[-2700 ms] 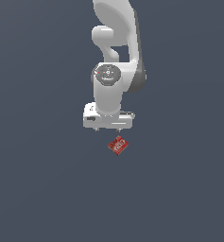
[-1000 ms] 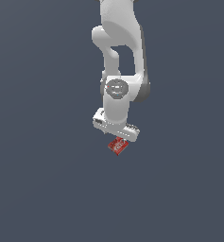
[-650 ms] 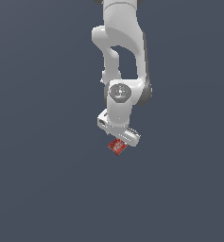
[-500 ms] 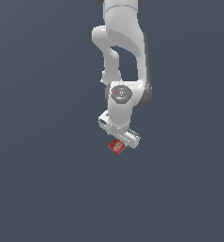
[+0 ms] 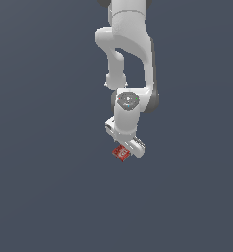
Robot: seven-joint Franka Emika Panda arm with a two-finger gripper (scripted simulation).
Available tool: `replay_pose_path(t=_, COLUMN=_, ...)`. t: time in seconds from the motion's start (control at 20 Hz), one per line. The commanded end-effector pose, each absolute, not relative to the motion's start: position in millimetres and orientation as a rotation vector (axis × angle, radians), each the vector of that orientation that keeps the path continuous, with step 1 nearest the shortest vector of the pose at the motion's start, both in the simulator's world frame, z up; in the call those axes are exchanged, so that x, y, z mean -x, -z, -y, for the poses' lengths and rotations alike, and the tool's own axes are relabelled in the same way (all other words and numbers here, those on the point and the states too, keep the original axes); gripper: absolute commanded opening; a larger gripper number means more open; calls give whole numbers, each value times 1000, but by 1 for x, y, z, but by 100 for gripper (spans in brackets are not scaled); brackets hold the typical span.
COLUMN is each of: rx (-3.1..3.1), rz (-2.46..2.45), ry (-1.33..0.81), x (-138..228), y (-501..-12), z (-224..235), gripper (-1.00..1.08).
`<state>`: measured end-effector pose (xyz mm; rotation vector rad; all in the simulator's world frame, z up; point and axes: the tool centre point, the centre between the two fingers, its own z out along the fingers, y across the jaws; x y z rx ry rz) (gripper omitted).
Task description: Pick up the object and move it to a goal position.
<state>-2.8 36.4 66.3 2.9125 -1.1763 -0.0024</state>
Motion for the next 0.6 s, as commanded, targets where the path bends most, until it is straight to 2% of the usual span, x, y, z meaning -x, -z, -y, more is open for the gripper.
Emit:
replay_pose_path(t=0.0, rx=-2906, rz=1192, ry=0, x=3, y=-65, z=-37, gripper=100)
replay_pose_path(t=0.55, rx=-2907, rz=1191, ry=1, x=4, y=-39, z=-37, gripper=100)
